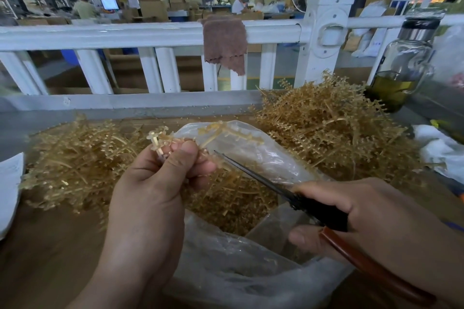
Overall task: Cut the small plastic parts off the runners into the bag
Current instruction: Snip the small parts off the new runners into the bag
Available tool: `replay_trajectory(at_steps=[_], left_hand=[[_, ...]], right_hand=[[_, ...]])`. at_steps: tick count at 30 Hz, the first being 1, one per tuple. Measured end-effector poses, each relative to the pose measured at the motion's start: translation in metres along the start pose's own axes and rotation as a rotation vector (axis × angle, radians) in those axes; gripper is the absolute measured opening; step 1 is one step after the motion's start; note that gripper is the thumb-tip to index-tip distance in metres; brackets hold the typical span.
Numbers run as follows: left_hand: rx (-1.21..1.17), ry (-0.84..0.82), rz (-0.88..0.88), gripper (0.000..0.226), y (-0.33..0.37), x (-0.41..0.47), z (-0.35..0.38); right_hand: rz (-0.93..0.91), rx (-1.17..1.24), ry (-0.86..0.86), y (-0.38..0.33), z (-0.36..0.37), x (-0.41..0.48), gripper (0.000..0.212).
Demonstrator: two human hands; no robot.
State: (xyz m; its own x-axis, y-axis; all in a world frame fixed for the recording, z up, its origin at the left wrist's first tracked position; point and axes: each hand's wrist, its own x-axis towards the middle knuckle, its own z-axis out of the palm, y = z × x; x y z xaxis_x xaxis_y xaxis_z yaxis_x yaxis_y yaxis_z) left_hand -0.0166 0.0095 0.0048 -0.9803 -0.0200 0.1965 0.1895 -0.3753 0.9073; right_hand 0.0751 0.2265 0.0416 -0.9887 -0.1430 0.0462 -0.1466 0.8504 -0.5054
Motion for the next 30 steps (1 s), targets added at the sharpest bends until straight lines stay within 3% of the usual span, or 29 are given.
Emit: replay_trajectory(at_steps=[3, 5, 9, 19, 30], left_hand=[[-0.030, -0.038, -0.024, 0.004, 0.001, 0.001, 0.000], [-0.027, -0.097, -0.013, 0.016, 0.000, 0.000, 0.001], [-0.023, -0.187, 0.029, 0.014, -0.002, -0.003, 0.004], [-0.005, -0.088, 0.036, 0.010, -0.003, -0.004, 0.005], [0.180, -0.055, 0.152, 0.010, -0.008, -0.004, -0.002]], right_hand=[[-0.004, -0.013, 0.042, -0.004, -0.002, -0.001, 0.054], [0.007, -0.023, 0.066, -0.008, -0.001, -0.003, 0.051], [0.029, -0.109, 0.088, -0.011, 0.003, -0.003, 0.059], [0.071, -0.169, 0.122, -0.014, 0.005, -0.004, 0.059], [0.074, -0.267, 0.193, -0.019, 0.010, -0.002, 0.050]])
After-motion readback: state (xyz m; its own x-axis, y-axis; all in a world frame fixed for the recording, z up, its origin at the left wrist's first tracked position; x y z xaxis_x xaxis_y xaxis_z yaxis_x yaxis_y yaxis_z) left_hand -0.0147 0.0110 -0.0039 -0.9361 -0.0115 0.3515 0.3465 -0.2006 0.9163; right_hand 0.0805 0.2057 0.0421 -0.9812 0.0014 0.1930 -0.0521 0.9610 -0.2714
